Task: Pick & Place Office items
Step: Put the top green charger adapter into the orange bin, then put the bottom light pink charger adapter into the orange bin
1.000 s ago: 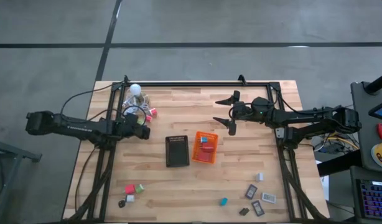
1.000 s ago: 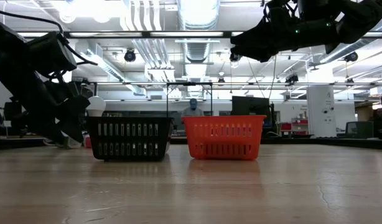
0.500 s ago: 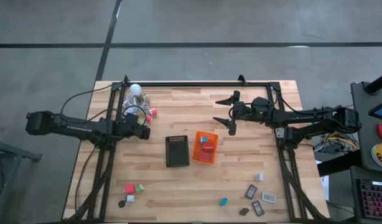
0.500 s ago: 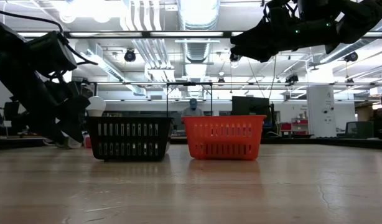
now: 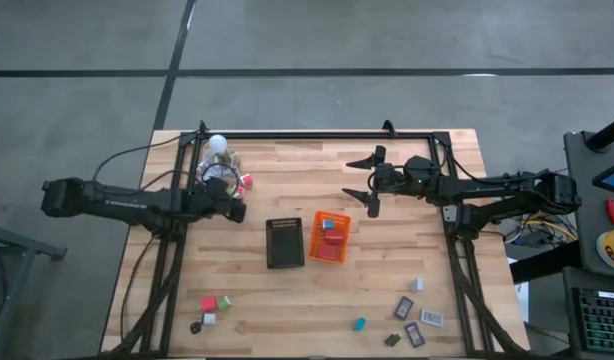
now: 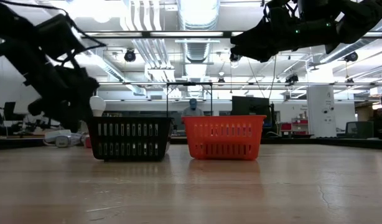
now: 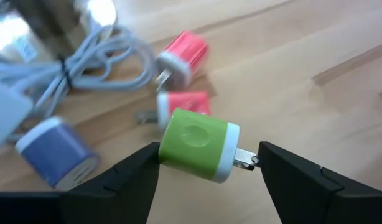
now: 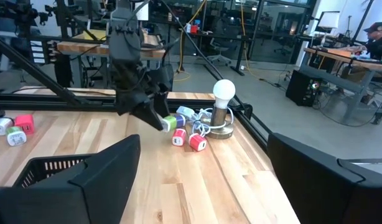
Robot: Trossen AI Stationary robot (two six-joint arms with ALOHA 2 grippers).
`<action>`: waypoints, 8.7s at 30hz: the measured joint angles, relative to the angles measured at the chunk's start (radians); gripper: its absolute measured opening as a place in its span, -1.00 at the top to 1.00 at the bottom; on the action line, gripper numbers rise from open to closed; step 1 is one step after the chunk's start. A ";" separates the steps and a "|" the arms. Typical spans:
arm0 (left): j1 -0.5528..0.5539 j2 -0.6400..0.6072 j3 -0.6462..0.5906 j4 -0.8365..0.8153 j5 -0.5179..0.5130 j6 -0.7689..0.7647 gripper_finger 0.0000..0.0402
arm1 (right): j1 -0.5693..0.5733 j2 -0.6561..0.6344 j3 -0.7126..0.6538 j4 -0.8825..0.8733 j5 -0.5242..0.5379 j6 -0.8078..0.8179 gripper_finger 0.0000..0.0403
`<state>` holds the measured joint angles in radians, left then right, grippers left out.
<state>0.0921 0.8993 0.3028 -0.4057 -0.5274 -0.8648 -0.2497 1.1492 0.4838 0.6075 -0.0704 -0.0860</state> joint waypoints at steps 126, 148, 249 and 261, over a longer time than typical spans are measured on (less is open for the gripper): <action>-0.074 0.933 0.645 0.567 0.640 0.880 -0.43 | 0.000 -0.002 0.000 -0.027 0.000 0.000 -0.72; -0.074 0.734 0.664 0.405 0.306 0.802 -0.47 | 0.000 -0.002 0.000 -0.029 0.000 0.000 -0.70; 0.116 0.298 0.031 0.195 -0.003 0.062 -0.38 | 0.001 -0.001 0.000 -0.030 0.000 0.000 -0.72; 0.116 0.298 0.031 0.206 0.009 0.089 -0.07 | 0.000 -0.001 0.000 -0.030 0.000 0.000 -0.69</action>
<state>0.2085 1.1969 0.3340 -0.1997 -0.5188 -0.7761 -0.2501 1.1481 0.4835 0.5773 -0.0700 -0.0860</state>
